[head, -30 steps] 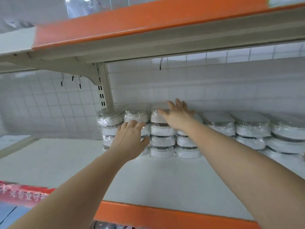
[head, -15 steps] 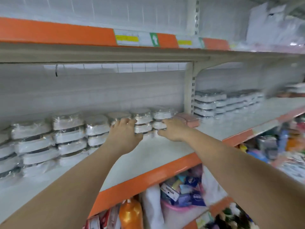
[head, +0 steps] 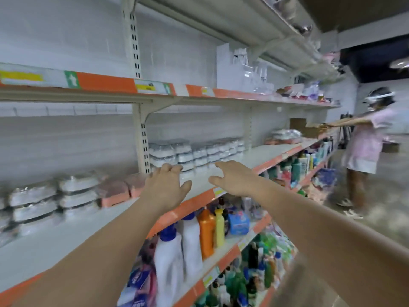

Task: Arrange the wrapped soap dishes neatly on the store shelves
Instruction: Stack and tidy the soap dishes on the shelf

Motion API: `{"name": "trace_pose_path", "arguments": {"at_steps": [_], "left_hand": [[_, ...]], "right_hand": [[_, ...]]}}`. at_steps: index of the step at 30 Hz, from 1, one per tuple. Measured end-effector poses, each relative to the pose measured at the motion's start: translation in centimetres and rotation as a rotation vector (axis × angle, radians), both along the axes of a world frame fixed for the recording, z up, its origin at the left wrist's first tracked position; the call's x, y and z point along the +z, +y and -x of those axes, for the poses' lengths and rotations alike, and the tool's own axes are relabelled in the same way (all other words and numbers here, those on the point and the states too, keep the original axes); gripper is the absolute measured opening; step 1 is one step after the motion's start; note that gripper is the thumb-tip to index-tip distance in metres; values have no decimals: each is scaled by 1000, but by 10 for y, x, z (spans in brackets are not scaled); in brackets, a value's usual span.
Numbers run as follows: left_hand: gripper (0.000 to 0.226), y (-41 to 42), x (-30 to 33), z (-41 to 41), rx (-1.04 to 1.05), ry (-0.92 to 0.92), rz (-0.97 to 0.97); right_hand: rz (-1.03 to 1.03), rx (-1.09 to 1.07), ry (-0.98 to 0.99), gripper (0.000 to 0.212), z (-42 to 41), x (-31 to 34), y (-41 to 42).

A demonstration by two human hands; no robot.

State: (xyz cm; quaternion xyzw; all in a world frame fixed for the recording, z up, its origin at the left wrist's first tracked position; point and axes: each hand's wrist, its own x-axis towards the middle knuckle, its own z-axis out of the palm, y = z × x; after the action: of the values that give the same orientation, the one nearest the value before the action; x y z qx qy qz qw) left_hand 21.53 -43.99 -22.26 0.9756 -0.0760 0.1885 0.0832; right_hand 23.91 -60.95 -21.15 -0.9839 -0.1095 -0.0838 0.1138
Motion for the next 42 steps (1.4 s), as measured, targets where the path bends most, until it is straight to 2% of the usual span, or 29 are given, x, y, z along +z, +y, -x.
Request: {"name": "trace_pose_path", "arguments": {"at_steps": [6,14,21,27,31,42], "left_hand": [[55,-128,3,-50,-113,0,21],[54,-244,-3,-145,-208,31,-18],[54,-328,1,-288,-281,0,57],[55,-413,12,-408,-325,27,59],[55,-475,2,-474,-364,39,41],[53,-673,-20,-655,-254,96,50]], "right_hand": [[-37,-82,2,64,-29,8,-132],[-139,-222,-24,63,-113,-7,-254],[-105,-334,-45,61,-227,-3,-338],[-82,-396,-63,60,-323,22,-410],[-79,-406,-63,59,-387,14,-469],[-143,-347,10,60,-583,-7,-680]]}}
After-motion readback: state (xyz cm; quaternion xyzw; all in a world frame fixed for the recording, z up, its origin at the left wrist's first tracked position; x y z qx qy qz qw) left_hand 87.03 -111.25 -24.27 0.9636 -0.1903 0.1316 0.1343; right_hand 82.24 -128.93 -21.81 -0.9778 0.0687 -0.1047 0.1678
